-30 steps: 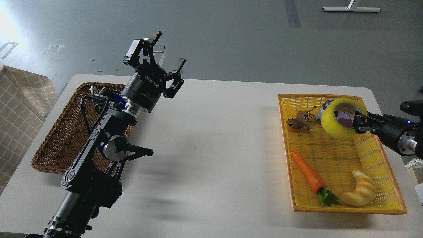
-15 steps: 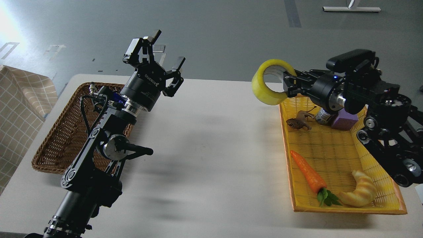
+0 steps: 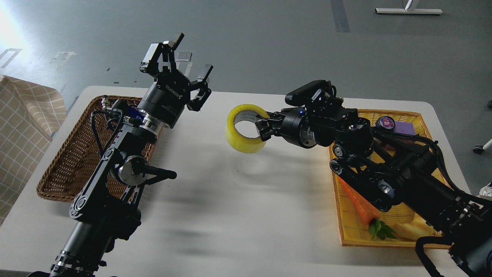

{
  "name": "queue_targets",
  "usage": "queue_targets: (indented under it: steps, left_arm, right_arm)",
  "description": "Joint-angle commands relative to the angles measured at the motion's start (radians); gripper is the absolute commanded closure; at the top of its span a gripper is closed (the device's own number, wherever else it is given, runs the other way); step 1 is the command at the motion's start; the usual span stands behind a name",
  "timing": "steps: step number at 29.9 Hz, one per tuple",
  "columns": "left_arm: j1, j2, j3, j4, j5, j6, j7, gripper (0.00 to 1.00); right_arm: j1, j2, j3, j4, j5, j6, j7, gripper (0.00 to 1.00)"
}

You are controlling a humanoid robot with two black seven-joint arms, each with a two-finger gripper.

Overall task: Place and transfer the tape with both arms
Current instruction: 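Lift the tape roll and carry it toward the table center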

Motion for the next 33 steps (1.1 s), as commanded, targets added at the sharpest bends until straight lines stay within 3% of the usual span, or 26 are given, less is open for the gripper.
queue_targets:
  steps: [1, 28, 29, 32, 33]
  left_arm:
    - [0.002, 0.0, -0.007, 0.0, 0.0, 0.0, 0.0, 0.02]
    - [-0.001, 0.014, -0.014, -0.003, -0.002, -0.002, 0.0, 0.02]
    - [-0.001, 0.014, -0.014, -0.003, -0.002, -0.002, 0.0, 0.02]
    - [-0.001, 0.015, -0.016, -0.003, -0.002, -0.002, 0.0, 0.02]
    - [0.0, 0.015, -0.016, -0.003, -0.002, -0.002, 0.0, 0.02]
  right_arm:
    - [-0.009, 0.044, -0.006, -0.046, 0.0, 0.0, -0.001, 0.9]
    - [-0.066, 0.044, -0.05, -0.099, 0.0, 0.0, -0.018, 0.91]
    - [-0.066, 0.044, -0.052, -0.1, 0.0, 0.0, -0.018, 0.9]
    - [-0.07, 0.044, -0.052, -0.102, 0.0, 0.0, -0.016, 0.6]
    - [-0.073, 0.044, -0.05, -0.1, 0.0, 0.0, -0.013, 0.58]
